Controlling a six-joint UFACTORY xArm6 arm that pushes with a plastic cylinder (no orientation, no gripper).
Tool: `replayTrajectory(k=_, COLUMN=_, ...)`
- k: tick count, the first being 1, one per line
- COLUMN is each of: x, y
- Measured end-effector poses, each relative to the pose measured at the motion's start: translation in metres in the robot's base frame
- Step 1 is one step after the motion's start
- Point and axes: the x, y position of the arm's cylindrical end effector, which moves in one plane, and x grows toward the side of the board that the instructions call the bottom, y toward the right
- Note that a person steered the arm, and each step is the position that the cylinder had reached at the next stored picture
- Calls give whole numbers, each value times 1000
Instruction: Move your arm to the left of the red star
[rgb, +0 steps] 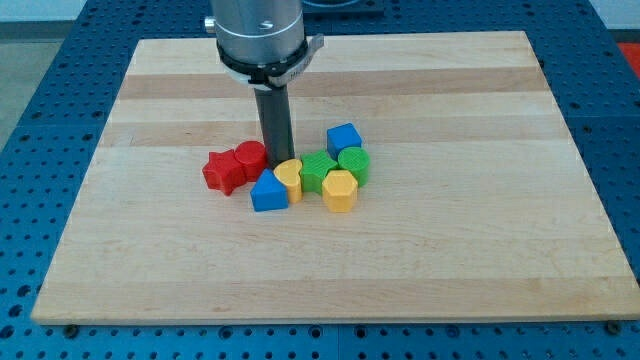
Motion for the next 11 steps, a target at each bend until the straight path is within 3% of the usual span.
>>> replayTrajectory(k=1, x=2, y=0)
replayTrajectory(k=2, x=-21, y=5)
replayTrajectory(k=3, x=-87, y=6)
replayTrajectory(k=4, x=-126, y=-21)
replayTrajectory(k=6, x=-150, y=-147)
replayTrajectory(k=7, x=-86, y=-200)
replayTrajectory(k=8, x=31, y=-175)
replayTrajectory(k=9, x=36, y=-173)
replayTrajectory(k=11, x=17, y=-114)
